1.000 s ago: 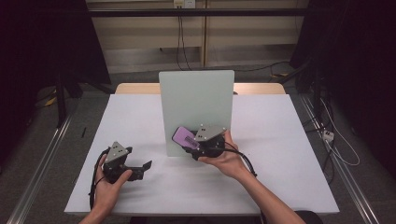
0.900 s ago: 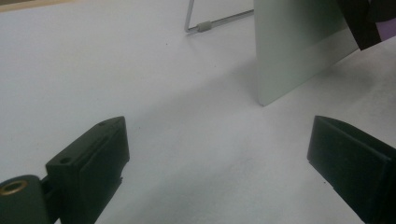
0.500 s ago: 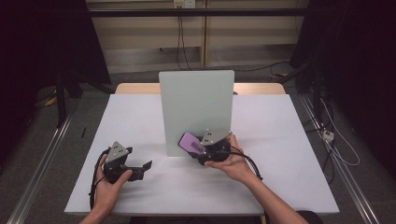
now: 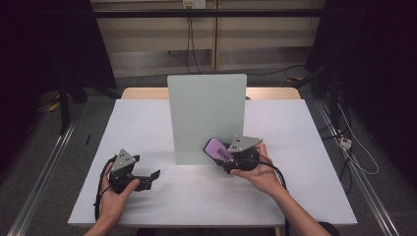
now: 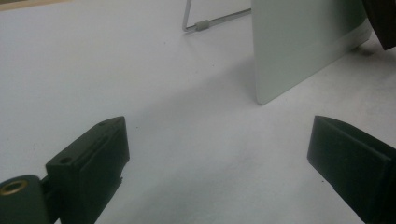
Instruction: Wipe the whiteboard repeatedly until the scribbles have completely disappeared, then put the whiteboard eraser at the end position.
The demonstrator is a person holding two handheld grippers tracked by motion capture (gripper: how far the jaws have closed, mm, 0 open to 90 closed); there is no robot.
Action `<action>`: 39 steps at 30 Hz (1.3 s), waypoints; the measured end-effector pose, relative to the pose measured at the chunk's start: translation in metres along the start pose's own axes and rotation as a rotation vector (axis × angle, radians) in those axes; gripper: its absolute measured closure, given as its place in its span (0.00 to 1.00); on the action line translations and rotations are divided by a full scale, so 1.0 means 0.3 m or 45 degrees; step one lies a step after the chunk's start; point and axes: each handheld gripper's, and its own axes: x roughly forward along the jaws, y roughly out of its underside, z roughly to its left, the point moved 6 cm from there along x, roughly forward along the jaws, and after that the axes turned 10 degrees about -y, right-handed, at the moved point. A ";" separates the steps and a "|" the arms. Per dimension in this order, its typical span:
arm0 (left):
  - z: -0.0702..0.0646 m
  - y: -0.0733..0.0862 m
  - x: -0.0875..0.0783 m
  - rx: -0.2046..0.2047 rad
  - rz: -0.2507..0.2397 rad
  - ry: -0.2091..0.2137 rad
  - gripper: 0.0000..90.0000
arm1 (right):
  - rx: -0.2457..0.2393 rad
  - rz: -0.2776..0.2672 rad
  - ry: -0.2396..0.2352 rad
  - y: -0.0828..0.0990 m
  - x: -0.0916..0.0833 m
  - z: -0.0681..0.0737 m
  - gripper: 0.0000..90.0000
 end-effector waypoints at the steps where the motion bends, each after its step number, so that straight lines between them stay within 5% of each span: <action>1: 0.002 0.001 0.000 0.000 0.001 0.001 0.06 | 0.008 -0.001 0.003 0.001 -0.007 -0.003 0.46; 12: 0.010 0.005 0.002 -0.023 0.003 0.012 0.06 | 0.082 0.011 -0.056 -0.007 -0.049 -0.008 0.46; 20: 0.001 0.003 0.003 -0.010 0.005 0.012 0.06 | 0.168 -0.018 -0.122 -0.022 -0.132 -0.022 0.46; 31: -0.006 0.003 0.007 -0.002 0.012 0.012 0.06 | 0.188 0.140 -0.239 -0.004 -0.108 0.020 0.46; 39: 0.001 0.009 0.013 -0.005 0.022 0.031 0.06 | 0.216 0.194 -0.337 -0.023 -0.074 0.053 0.46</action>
